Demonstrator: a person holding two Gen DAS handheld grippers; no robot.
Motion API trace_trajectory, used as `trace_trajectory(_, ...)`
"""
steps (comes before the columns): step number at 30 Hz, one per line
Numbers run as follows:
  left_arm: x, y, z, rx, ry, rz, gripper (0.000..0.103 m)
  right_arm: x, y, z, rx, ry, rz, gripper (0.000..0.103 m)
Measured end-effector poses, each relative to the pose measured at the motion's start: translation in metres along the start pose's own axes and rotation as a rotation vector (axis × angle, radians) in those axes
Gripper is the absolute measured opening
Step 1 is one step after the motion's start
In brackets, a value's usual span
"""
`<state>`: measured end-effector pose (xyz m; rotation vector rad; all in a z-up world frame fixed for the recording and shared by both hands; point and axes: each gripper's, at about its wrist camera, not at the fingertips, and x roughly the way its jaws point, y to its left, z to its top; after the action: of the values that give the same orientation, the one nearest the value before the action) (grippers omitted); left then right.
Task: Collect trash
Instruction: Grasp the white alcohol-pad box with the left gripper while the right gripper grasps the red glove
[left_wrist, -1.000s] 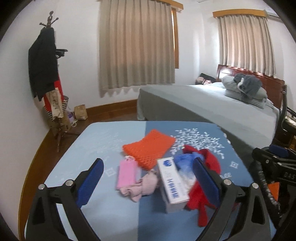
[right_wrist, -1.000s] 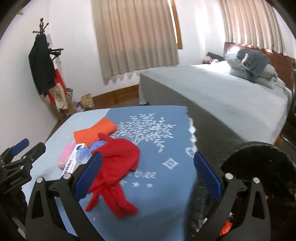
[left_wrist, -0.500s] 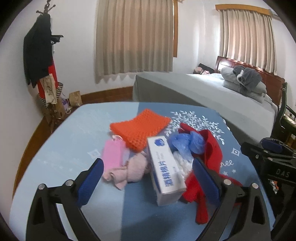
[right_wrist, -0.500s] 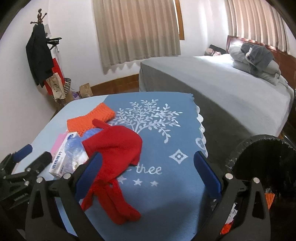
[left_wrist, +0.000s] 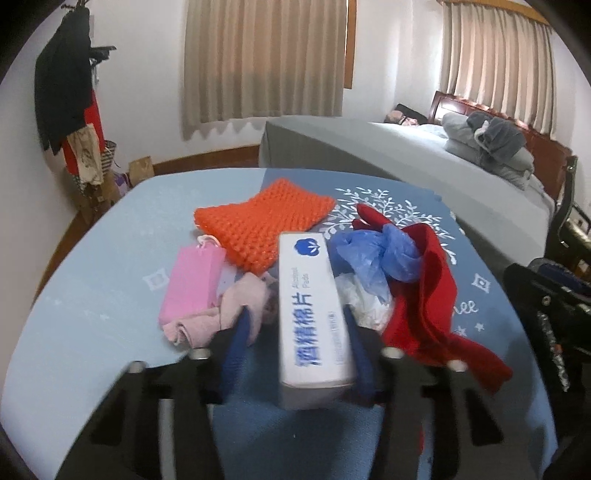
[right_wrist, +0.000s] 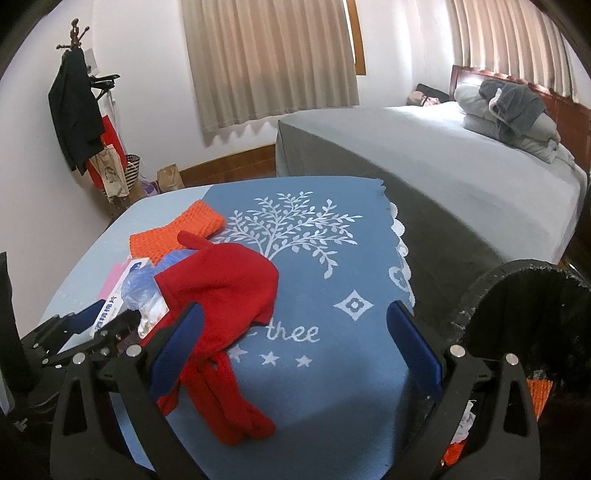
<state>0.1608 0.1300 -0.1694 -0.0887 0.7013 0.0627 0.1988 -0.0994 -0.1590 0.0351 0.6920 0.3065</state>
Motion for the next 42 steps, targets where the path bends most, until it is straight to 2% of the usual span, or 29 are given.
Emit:
trace_trajectory(1,-0.001,0.002,0.0,-0.009,0.003,-0.02,0.031,0.001,0.002,0.0,-0.002,0.001,0.004,0.096)
trace_trajectory(16,-0.016,0.017,0.013,-0.029,-0.059,-0.014,0.03,0.049,0.028,0.013,-0.053,0.057,0.043,0.095)
trace_trajectory(17,-0.016,0.018,0.014,-0.028,-0.059,-0.014,0.03,0.053,0.029,0.012,-0.054,0.063,0.048,0.092)
trace_trajectory(18,-0.016,0.018,0.015,-0.027,-0.059,-0.016,0.03,0.057,0.029,0.012,-0.055,0.076,0.061,0.082)
trace_trajectory(22,-0.015,0.017,0.015,-0.02,-0.057,-0.016,0.03,0.071,0.031,0.01,-0.046,0.137,0.165,0.055)
trace_trajectory(23,-0.014,0.017,0.016,-0.02,-0.055,-0.017,0.03,0.071,0.032,0.01,-0.049,0.145,0.188,0.04)
trace_trajectory(24,-0.014,0.017,0.014,-0.02,-0.055,-0.018,0.03,0.071,0.033,0.01,-0.052,0.153,0.21,0.029)
trace_trajectory(25,-0.014,0.016,0.014,-0.02,-0.055,-0.017,0.03,0.07,0.033,0.01,-0.055,0.154,0.219,0.024)
trace_trajectory(26,-0.014,0.016,0.014,-0.02,-0.055,-0.018,0.03,0.068,0.033,0.01,-0.058,0.154,0.235,0.013)
trace_trajectory(27,-0.014,0.016,0.014,-0.02,-0.054,-0.018,0.03,0.064,0.033,0.011,-0.059,0.153,0.243,0.009)
trace_trajectory(42,-0.038,0.008,0.021,-0.006,-0.094,-0.027,0.03,-0.018,0.015,0.036,-0.058,0.004,0.264,0.004)
